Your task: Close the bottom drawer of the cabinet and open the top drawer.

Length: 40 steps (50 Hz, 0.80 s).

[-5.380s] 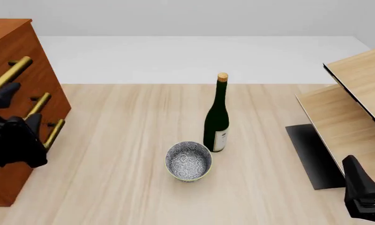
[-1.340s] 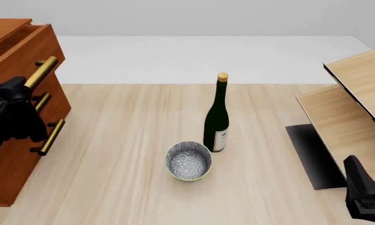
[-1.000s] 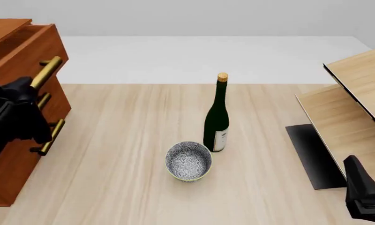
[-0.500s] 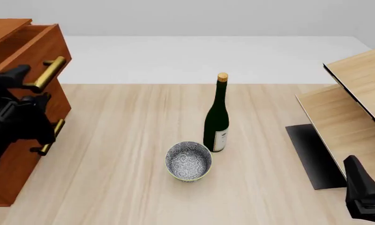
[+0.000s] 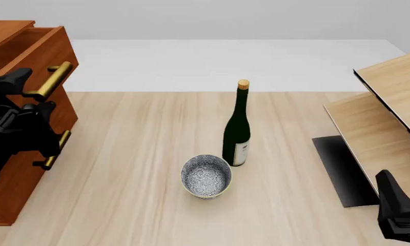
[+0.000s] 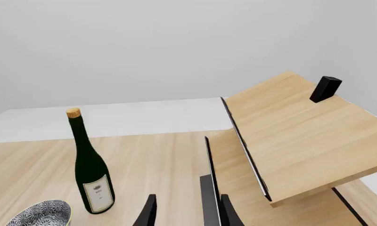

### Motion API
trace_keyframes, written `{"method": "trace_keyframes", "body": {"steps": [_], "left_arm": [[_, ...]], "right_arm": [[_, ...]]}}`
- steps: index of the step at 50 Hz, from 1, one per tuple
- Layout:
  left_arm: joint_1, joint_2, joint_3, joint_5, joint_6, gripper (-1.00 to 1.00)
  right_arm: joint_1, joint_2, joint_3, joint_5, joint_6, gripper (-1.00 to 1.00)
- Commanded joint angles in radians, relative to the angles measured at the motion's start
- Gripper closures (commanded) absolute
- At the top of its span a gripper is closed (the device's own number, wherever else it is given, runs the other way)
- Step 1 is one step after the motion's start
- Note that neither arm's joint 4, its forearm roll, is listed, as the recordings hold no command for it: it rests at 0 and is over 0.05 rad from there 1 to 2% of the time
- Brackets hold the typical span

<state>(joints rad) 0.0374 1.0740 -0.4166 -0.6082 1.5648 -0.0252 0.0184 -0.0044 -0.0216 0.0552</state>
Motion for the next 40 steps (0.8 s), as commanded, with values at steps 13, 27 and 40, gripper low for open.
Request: {"method": "trace_keyframes", "body": {"steps": [13, 27, 40], "left_arm": [[-0.051, -0.093, 0.028, 0.108, -0.044, -1.0], [-0.079, -0.102, 0.025, 0.13, -0.057, -1.0], [-0.111, -0.108, -0.007, 0.169, -0.083, -1.0]], "right_arm": [[-0.002, 0.004, 0.0, -0.006, 0.01, -1.0], [-0.002, 0.004, -0.001, -0.006, 0.011, -1.0], [-0.002, 0.002, -0.001, -0.004, 0.012, -1.0]]}}
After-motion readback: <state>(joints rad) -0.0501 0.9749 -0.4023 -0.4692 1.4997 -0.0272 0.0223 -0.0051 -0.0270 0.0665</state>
